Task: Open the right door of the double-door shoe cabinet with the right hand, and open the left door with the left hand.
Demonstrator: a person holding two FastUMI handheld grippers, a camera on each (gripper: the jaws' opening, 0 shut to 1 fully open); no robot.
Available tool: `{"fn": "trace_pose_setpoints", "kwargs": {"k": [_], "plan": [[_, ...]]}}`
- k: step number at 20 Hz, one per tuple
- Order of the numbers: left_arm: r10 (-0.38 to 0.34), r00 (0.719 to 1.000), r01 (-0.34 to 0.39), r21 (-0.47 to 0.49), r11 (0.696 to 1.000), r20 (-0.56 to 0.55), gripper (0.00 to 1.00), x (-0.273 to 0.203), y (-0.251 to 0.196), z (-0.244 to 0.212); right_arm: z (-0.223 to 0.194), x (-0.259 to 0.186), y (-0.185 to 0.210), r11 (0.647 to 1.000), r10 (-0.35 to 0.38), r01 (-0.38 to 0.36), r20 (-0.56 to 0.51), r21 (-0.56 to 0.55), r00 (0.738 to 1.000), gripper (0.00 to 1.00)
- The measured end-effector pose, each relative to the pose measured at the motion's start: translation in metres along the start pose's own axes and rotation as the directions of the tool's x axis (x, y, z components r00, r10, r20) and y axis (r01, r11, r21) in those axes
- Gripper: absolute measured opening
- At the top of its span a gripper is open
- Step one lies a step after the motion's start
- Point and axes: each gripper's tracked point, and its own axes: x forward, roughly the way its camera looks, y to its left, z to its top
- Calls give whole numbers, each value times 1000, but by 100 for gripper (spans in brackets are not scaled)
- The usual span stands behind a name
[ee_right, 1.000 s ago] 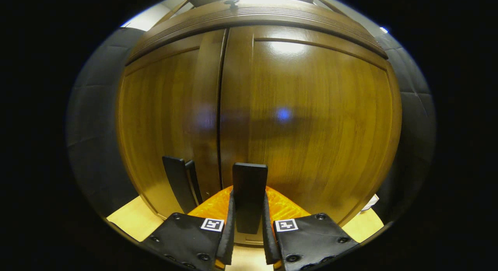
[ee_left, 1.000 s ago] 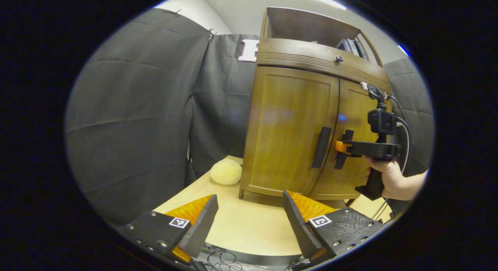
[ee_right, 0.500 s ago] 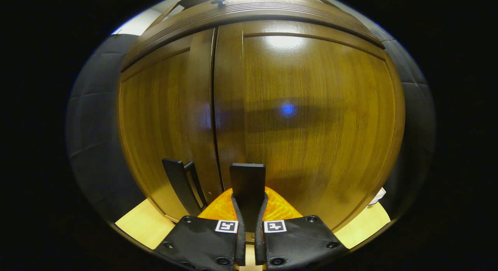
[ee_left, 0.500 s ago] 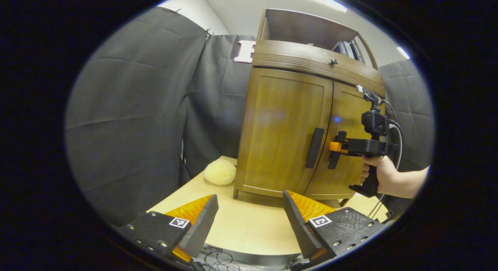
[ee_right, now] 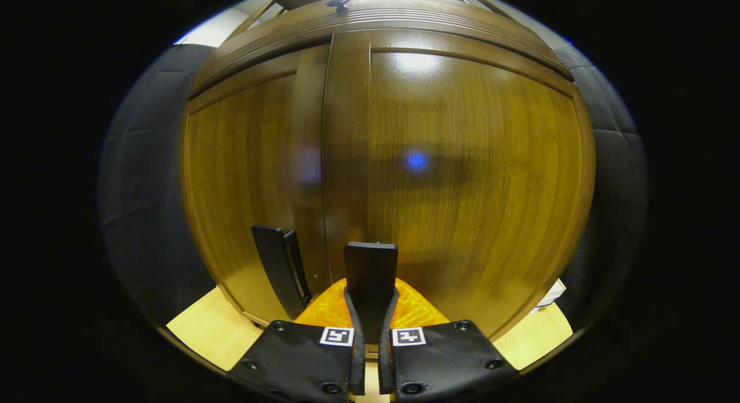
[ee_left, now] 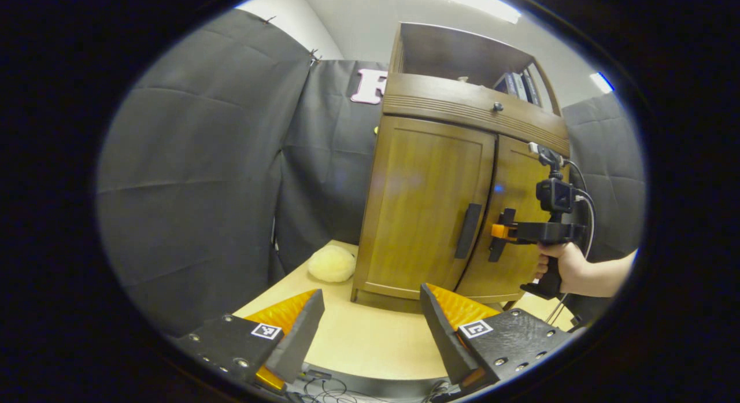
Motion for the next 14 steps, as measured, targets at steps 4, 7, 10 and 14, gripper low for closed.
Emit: {"fn": "trace_pose_setpoints", "kwargs": {"k": [4, 7, 10, 14], "plan": [[-5, 1000, 5, -4, 1000, -3, 96, -9, 3, -5, 2, -2, 1, 1000, 20, -20, -6, -6, 1000, 11], [-16, 1000, 16, 2, 1000, 0, 96, -16, 0, -8, 1, 0, 1, 999, 30, -30, -2, -12, 1000, 11], [-35, 999, 35, 5, 999, 5, 96, -20, -9, -4, 2, 1, 2, 999, 38, -38, -1, -11, 999, 12], [-68, 998, 68, 17, 998, 5, 96, -19, -24, -7, 5, 2, 2, 999, 46, -46, -3, -8, 999, 11]]}}
